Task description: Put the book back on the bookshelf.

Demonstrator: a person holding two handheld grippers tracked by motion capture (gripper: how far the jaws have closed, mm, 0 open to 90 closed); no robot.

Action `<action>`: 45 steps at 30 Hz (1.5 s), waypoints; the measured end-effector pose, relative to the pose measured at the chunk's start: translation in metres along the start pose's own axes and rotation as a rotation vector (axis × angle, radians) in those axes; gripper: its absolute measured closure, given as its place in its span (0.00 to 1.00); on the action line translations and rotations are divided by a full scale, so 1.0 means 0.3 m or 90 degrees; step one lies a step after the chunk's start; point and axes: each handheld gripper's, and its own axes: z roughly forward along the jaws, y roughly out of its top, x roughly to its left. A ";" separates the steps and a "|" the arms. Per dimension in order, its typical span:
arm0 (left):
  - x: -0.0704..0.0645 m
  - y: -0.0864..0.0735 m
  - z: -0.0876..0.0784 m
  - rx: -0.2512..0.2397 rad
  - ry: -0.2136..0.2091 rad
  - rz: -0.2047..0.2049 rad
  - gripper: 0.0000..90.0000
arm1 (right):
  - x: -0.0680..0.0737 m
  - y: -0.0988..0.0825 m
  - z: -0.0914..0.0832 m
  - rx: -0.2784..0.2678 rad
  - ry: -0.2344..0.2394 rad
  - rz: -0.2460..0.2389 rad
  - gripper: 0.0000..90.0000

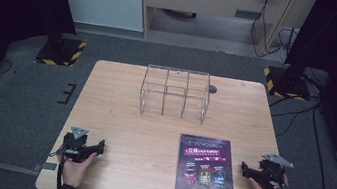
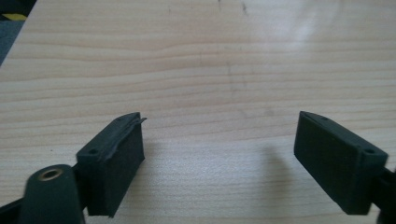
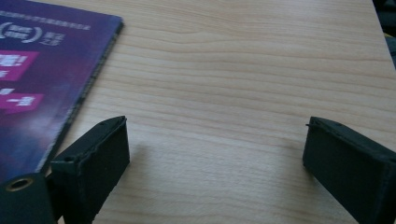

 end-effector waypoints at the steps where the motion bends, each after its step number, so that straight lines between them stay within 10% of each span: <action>1: -0.004 0.003 -0.009 -0.008 -0.003 0.000 0.20 | 0.004 0.002 -0.005 -0.004 0.001 -0.003 0.08; 33: -0.225 0.057 -0.100 -0.072 -0.122 0.040 0.26 | 0.113 0.049 -0.106 -0.054 0.085 -0.001 0.11; 45: -0.398 0.108 -0.060 -0.067 -0.166 0.082 0.27 | 0.134 0.049 -0.116 -0.064 0.104 -0.013 0.18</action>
